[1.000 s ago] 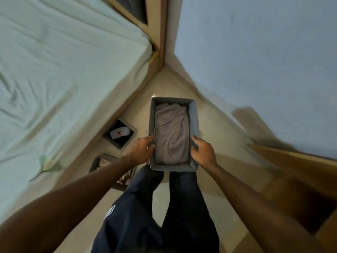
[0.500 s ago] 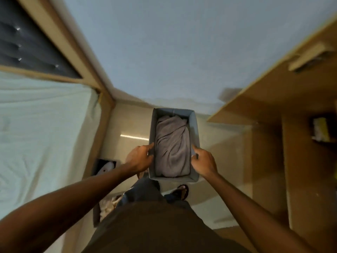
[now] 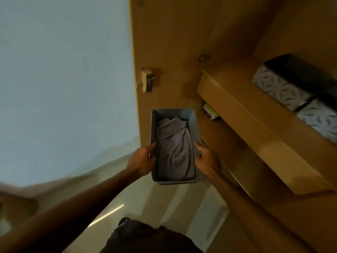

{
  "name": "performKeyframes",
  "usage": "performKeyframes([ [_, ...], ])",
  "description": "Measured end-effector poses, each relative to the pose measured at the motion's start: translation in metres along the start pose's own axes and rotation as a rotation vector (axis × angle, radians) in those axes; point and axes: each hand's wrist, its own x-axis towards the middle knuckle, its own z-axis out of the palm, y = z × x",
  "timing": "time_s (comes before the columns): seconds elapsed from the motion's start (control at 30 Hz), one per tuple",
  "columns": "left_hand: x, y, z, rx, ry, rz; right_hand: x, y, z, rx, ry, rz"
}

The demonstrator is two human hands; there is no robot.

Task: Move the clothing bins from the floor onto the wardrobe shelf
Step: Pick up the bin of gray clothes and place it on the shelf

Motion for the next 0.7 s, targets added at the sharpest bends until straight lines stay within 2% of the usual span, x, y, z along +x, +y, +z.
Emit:
performKeyframes([
  [0.13, 0.047, 0.051, -0.014, -0.001, 0.008, 0.117, 0.034, 0.009, -0.036, 0.108, 0.116, 0.037],
  [0.23, 0.086, 0.078, -0.022, -0.039, -0.069, 0.153, 0.060, 0.009, -0.064, 0.169, 0.202, 0.037],
  [0.4, 0.189, 0.105, -0.024, -0.149, -0.159, 0.335, 0.109, 0.006, -0.106, 0.236, 0.362, 0.059],
  [0.7, 0.296, 0.183, -0.063, -0.064, -0.127, 0.454, 0.197, -0.005, -0.151, 0.340, 0.531, 0.171],
])
